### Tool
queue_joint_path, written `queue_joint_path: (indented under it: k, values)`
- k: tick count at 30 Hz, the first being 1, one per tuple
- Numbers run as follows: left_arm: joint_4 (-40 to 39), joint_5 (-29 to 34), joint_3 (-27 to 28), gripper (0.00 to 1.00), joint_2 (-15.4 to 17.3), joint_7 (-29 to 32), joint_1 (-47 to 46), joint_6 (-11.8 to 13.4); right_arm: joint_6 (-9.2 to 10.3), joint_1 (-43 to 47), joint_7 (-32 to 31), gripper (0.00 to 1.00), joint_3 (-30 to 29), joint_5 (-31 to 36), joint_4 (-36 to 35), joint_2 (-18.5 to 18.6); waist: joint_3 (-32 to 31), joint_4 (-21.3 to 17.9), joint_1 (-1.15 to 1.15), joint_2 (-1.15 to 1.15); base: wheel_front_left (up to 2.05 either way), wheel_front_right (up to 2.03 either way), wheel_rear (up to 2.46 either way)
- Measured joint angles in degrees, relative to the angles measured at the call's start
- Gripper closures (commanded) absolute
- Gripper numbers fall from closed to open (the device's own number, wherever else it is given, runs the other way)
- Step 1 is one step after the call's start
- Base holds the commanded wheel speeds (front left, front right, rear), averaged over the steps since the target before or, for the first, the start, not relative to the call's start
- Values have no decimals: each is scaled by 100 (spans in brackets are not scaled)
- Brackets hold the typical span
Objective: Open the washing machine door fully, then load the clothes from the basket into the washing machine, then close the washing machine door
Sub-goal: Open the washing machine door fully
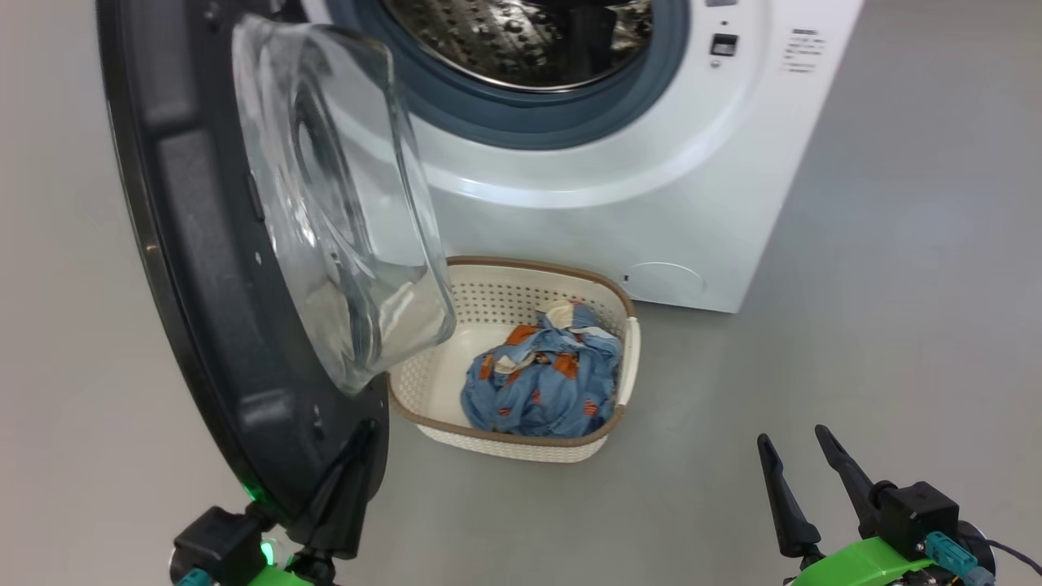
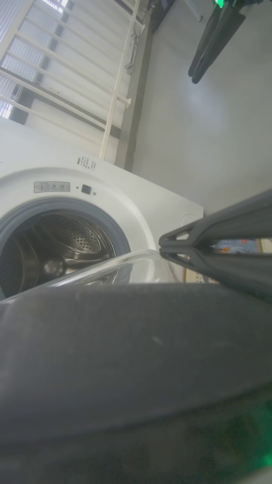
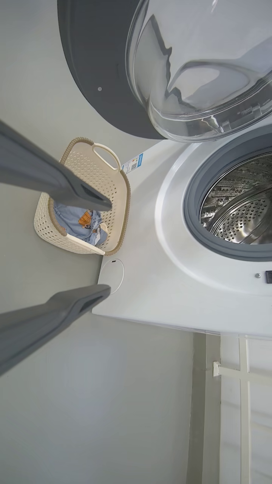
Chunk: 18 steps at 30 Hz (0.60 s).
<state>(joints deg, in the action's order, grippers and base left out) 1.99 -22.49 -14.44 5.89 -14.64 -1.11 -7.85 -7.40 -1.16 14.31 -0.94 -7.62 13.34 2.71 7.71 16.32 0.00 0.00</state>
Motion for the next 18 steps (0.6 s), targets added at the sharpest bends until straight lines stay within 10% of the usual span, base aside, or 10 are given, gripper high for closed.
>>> queue_joint_path:
  k: [18]
  values:
    - [339, -66, 722, 100, -105, 0, -4, 157, 0, -13, 0, 0, -30, 41, 68, 0, -44, 737, 0, 0, 0, 0, 0]
